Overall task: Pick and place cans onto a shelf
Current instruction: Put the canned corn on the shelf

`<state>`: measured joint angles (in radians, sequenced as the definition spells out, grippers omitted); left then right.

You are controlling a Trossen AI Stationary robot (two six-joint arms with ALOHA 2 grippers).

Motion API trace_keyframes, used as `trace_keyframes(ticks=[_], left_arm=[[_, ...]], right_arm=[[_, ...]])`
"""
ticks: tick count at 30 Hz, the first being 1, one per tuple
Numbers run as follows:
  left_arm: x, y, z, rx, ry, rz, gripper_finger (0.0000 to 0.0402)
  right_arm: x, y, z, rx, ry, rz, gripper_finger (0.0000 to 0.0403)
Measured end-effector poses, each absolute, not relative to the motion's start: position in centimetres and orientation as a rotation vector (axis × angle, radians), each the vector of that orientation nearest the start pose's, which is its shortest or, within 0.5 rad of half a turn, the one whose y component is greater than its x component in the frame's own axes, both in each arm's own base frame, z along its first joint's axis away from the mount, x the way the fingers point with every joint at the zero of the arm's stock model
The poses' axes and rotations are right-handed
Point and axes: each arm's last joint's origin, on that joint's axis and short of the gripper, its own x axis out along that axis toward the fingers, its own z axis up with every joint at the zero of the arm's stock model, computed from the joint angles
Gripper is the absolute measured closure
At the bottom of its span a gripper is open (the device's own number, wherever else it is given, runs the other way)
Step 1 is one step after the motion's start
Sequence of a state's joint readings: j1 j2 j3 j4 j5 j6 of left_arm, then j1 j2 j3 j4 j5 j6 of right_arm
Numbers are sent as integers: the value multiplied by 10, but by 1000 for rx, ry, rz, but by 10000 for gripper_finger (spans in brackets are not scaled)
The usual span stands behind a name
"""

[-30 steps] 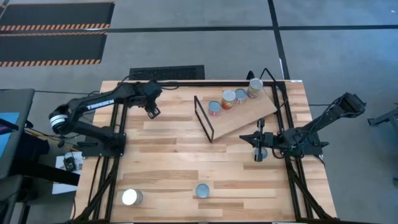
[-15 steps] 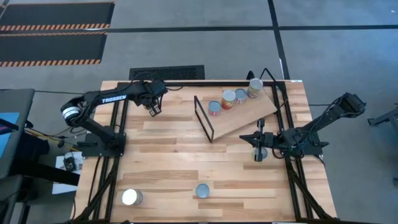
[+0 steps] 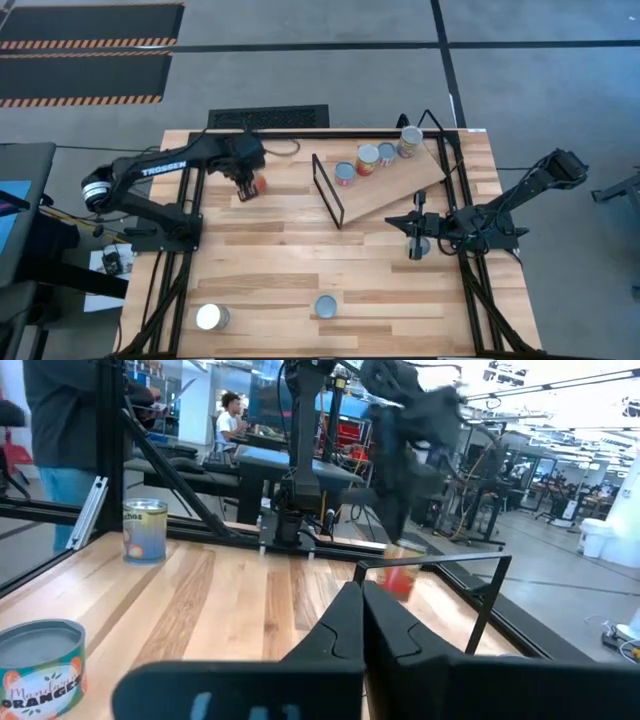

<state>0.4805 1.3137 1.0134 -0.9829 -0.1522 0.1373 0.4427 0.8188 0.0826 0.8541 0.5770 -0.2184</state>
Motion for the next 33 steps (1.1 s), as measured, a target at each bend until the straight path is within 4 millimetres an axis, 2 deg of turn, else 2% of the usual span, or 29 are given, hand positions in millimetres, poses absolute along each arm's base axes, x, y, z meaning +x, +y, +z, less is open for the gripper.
trace_keyframes(ticks=[6,13,19,22,26,33], left_arm=[[227,51,265,-15,1211,256,401],[271,-35,265,80,1005,47,401],[319,-91,259,195,926,-29,401],[347,-107,254,248,931,-30,401],[379,-119,243,287,954,-28,401],[418,-123,235,319,1002,11,401]], right_arm=[[145,51,187,-160,-88,-145,395],[145,51,187,-155,-90,-145,395],[145,51,187,-152,-90,-146,395],[145,51,187,-152,-90,-146,395],[145,51,187,-152,-89,-146,395],[145,51,187,-153,-89,-146,395]])
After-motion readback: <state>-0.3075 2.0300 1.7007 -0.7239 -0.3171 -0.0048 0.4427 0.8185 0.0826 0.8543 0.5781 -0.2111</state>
